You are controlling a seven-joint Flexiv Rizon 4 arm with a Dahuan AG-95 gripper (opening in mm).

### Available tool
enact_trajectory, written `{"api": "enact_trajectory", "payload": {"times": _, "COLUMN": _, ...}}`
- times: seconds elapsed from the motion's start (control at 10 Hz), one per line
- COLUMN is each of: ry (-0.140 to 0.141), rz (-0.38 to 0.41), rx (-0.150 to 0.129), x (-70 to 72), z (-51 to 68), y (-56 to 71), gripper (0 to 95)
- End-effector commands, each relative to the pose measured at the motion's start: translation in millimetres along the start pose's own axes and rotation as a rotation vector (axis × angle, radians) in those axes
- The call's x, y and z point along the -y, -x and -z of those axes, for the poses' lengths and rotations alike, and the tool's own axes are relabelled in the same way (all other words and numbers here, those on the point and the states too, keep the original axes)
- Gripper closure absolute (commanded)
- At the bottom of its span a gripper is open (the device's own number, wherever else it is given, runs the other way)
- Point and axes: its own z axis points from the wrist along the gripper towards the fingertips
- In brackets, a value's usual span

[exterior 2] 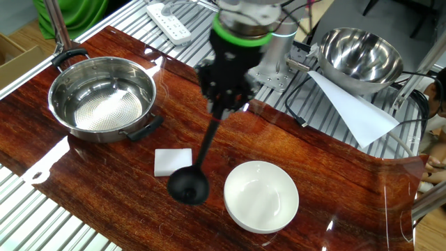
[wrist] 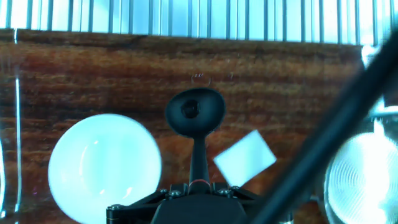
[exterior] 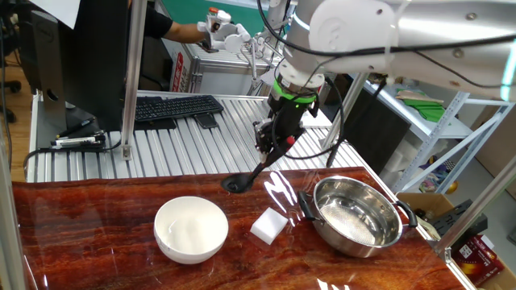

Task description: Scoop water with a large spoon from one bowl to another

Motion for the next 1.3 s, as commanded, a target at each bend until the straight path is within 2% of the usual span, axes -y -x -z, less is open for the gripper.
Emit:
{"api": "enact_trajectory", "payload": {"times": 0.1, "ry": 0.011, "rz": 0.01, "rx": 0.006, "x": 7.4, "z": -6.4, "y": 4.9, "gripper": 95.0}}
{"api": "enact_trajectory", "payload": {"times": 0.3, "ry": 0.017, "rz": 0.012, "rx": 0.021, "x": 11.0, "z": -17.9, "y": 10.0, "gripper": 95.0}}
{"api": "enact_trajectory", "payload": {"times": 0.4, "ry": 0.037, "rz": 0.016, "rx": 0.022, "x": 15.9, "z": -24.7, "y": 13.9, "gripper": 95.0}}
{"api": "enact_trajectory", "payload": {"times": 0.5, "ry": 0.038, "rz": 0.019, "rx": 0.023, "x": 17.6, "z": -26.4, "y": 15.4, "gripper": 95.0}}
{"api": "enact_trajectory", "payload": {"times": 0.7, "ry": 0.053, "rz": 0.045, "rx": 0.034, "x": 33.4, "z": -39.2, "y": 30.3, "gripper": 95.0}}
{"api": "enact_trajectory", "payload": {"times": 0.9, "ry": 0.067, "rz": 0.054, "rx": 0.042, "x": 41.4, "z": -50.5, "y": 37.0, "gripper": 95.0}}
{"api": "enact_trajectory", "payload": {"times": 1.3, "ry": 0.087, "rz": 0.091, "rx": 0.061, "x": 61.9, "z": -61.7, "y": 46.2, "gripper": 95.0}}
